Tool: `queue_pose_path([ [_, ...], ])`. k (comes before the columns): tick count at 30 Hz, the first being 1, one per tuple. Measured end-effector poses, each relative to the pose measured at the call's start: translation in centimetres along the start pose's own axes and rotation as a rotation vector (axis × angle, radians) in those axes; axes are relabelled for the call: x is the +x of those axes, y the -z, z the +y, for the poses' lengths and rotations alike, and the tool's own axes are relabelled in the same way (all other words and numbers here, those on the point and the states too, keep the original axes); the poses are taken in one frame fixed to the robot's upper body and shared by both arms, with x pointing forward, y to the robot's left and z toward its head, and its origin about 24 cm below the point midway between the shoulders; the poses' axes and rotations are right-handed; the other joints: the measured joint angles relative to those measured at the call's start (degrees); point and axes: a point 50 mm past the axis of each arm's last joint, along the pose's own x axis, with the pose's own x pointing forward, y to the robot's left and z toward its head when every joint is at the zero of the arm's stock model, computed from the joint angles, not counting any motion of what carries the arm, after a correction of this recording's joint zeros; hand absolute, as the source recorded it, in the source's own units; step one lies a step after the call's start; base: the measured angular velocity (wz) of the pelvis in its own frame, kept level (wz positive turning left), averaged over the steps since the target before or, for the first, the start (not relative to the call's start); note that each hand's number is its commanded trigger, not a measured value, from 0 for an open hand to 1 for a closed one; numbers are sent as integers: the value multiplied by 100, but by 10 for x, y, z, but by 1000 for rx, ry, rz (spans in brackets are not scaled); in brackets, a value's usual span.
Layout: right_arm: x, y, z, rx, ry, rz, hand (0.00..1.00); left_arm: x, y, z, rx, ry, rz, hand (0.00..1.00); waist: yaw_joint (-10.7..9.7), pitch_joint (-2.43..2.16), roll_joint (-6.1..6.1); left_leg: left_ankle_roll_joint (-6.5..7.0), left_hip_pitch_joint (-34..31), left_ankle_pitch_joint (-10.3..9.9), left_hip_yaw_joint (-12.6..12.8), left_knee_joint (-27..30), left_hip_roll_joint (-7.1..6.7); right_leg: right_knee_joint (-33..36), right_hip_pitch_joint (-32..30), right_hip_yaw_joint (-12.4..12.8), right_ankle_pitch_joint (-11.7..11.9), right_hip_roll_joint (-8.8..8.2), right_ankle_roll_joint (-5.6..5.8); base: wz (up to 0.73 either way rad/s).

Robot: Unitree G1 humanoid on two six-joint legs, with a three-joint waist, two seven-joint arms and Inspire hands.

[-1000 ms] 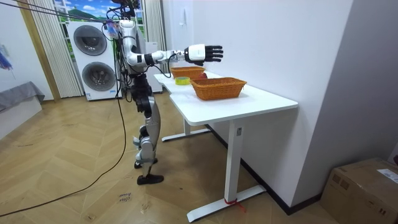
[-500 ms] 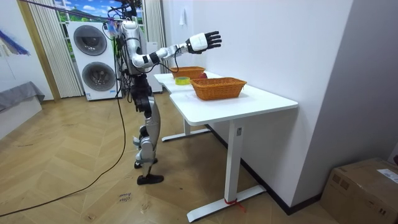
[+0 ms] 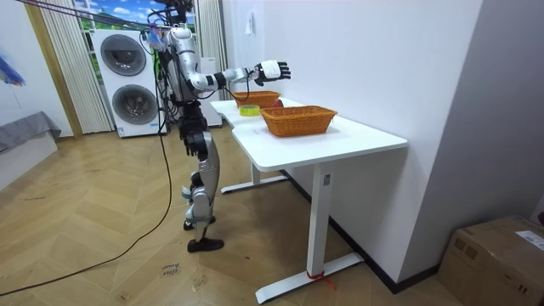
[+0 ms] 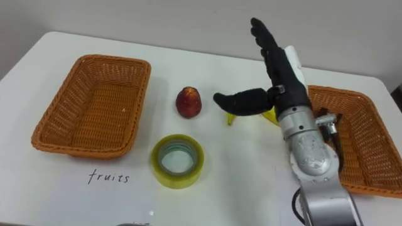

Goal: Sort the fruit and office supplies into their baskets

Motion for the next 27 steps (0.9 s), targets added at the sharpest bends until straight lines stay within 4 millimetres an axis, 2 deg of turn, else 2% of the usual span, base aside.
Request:
queue_pose_path([
  [4, 0, -1, 18, -22, -75, 4, 0, 0, -5, -5, 13, 12, -8, 0, 22, -34, 98, 4, -55, 11, -75, 3, -21, -11, -19, -73, 0, -14, 0, 9],
  [6, 0, 3, 26, -22, -112, 20, 0, -1, -5, -6, 13, 14, -6, 0, 96, -45, 119, 8, -50, 18, -81, 6, -26, -11, -18, -92, 0, -19, 0, 3],
  [9, -1, 11, 37, -46, -182, 72, 0, -1, -10, -6, 9, 12, -23, 0, 170, -53, 109, 15, -45, 33, -92, 19, -36, -12, -19, -112, 0, -31, 1, 0],
  [13, -3, 21, 48, -49, -248, 119, 0, -1, -6, -5, 10, 12, -12, 0, 191, -47, 103, 24, 24, 38, -103, 10, -49, -11, 49, -125, 1, -47, 4, 0],
  [21, -4, 25, 55, -30, -298, 152, 0, -1, -7, -4, 12, 8, -5, 0, 189, -39, 98, 22, 21, 40, -125, -31, -53, -23, 69, -141, 2, -43, 9, 1],
  [27, -5, 25, 61, -31, -340, 156, 0, 0, -8, -2, 13, 4, 3, 0, 195, -78, 28, 22, -8, 41, -122, -27, -57, -94, 75, -142, 5, -36, 13, 0],
])
